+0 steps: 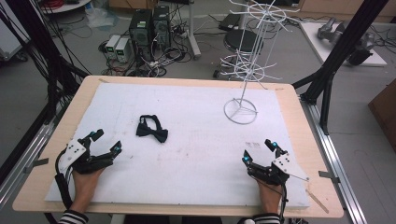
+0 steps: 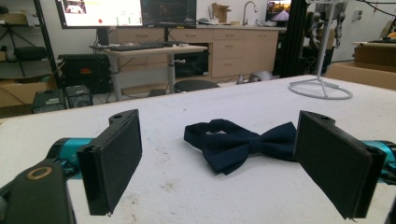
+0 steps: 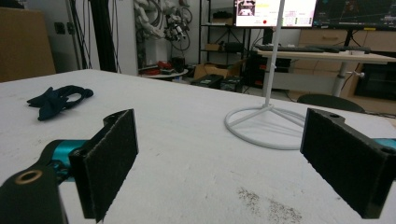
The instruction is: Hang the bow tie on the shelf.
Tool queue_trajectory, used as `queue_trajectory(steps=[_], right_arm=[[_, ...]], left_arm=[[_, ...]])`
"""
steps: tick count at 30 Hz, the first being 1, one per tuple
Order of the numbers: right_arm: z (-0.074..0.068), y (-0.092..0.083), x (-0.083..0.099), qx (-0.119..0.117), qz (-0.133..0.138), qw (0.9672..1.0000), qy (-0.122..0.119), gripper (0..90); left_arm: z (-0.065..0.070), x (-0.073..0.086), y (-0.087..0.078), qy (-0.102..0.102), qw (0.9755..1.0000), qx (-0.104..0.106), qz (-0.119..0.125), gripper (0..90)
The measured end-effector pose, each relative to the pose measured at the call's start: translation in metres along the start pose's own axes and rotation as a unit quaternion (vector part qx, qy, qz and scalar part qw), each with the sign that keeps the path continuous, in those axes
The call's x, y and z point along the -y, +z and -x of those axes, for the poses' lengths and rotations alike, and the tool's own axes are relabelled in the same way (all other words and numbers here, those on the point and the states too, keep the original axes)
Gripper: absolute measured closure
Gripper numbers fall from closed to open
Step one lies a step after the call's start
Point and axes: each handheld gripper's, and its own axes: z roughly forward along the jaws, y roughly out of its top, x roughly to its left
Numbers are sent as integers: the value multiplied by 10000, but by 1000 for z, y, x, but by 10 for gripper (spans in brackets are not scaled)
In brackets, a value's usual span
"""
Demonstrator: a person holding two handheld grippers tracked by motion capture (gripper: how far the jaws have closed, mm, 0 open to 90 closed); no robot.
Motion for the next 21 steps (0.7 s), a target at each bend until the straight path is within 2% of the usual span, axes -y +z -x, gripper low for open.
queue_trajectory(steps=[6,11,21], right_arm=[[0,0,0,-2,11,10000,28,103],[0,0,0,27,30,10000,-46,103],[0,0,0,24,30,10000,-39,103]], left_arm=[[1,0,0,17,10000,-14,18,159],[1,0,-1,-18,9999,-132,53,159],[1,0,0,-8,9999,-137,-10,159]])
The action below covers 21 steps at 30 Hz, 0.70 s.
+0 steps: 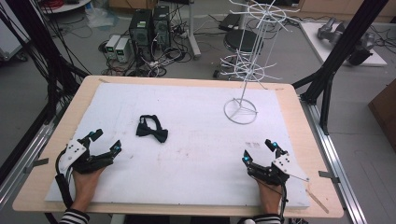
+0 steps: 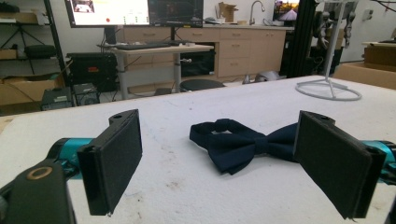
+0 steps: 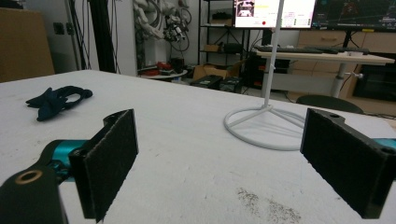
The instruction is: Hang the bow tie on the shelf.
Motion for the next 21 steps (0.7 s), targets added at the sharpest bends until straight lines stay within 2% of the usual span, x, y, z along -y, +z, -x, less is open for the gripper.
queue_trajectory(steps=[21], right_arm=[[-1,0,0,5,-24,10000,-7,103]], left_arm=[[0,0,1,-9,10000,20,-44,158]])
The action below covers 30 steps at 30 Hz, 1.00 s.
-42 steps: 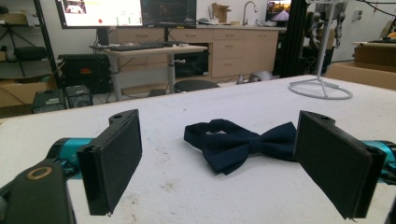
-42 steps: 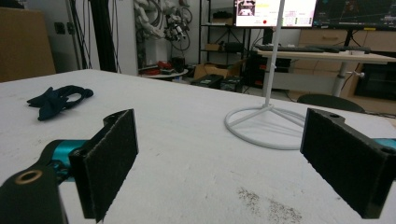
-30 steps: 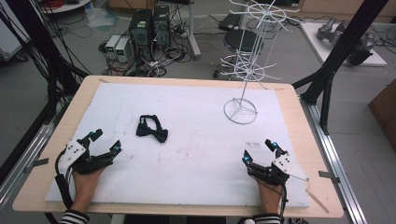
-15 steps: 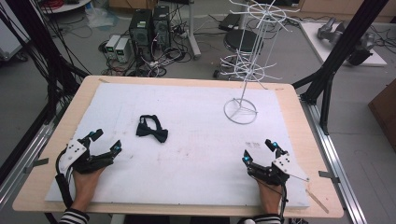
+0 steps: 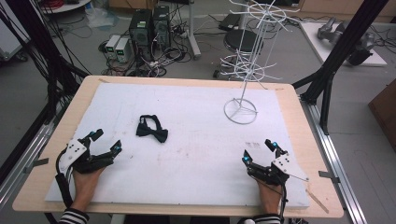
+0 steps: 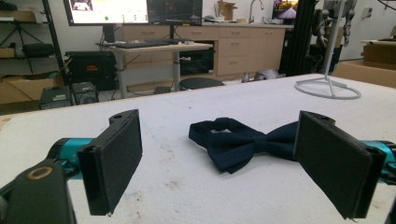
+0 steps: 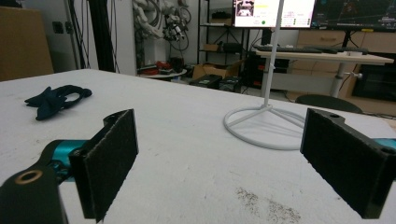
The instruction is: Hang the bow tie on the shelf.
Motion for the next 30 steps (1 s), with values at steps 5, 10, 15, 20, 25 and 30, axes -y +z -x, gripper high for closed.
queue_trajectory(steps=[5,10,15,20,25,30], right_arm=[[0,0,0,11,-7,10000,4,103],[0,0,0,10,-10,10000,7,103],[0,0,0,13,-8,10000,11,103],[0,0,0,9,-7,10000,1,103],[0,0,0,8,-6,10000,3,103],[0,0,0,6,-7,10000,9,103]], left_arm=[[-2,-1,2,-63,9999,24,-109,157],[-2,-5,7,-15,9997,24,-258,156],[-2,-16,14,44,9992,92,-395,156],[-4,-29,23,103,9977,258,-617,155],[-6,-40,35,111,9956,362,-854,148],[-7,-48,47,155,9927,464,-1102,148]])
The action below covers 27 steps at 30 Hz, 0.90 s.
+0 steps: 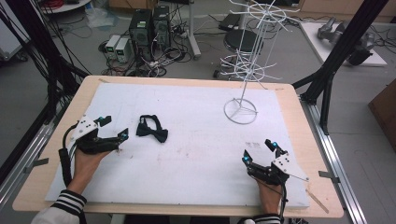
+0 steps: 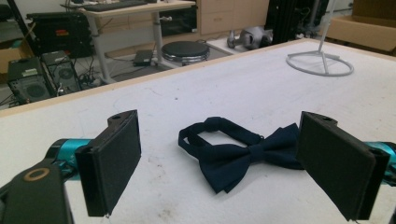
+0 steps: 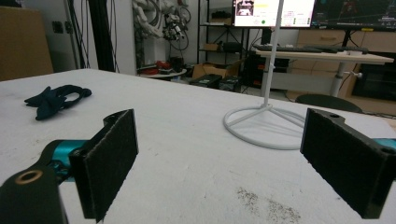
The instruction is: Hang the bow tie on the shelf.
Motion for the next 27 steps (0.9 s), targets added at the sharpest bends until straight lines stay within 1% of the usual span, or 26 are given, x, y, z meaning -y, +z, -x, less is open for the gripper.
queue_trajectory(steps=[4,5,7,8,10,12,15,22,25,27], right_arm=[[1,0,0,-1,11,10000,-28,103],[0,0,0,0,2,10000,4,103],[1,0,0,2,16,10000,-19,103],[1,0,0,-1,14,10000,-22,103],[1,0,0,-3,14,10000,-7,103],[1,0,0,-9,12,10000,-3,103],[0,0,0,-4,7,10000,18,103],[0,0,0,-5,10,10000,21,103],[1,0,0,-8,13,10000,25,103],[1,0,0,-8,11,10000,30,103]], left_arm=[[-3,-7,10,77,9993,106,-339,148],[-3,-9,12,70,9991,114,-394,148],[-5,-12,16,57,9988,127,-467,148],[-7,-15,20,32,9984,168,-533,149],[-8,-17,22,6,9982,180,-564,149],[-9,-20,26,13,9975,202,-680,149],[-12,-26,33,-21,9959,254,-871,149],[-14,-34,52,-2,9923,227,-1220,150],[-15,-37,61,34,9900,195,-1398,154],[-16,-38,67,56,9876,133,-1561,156]])
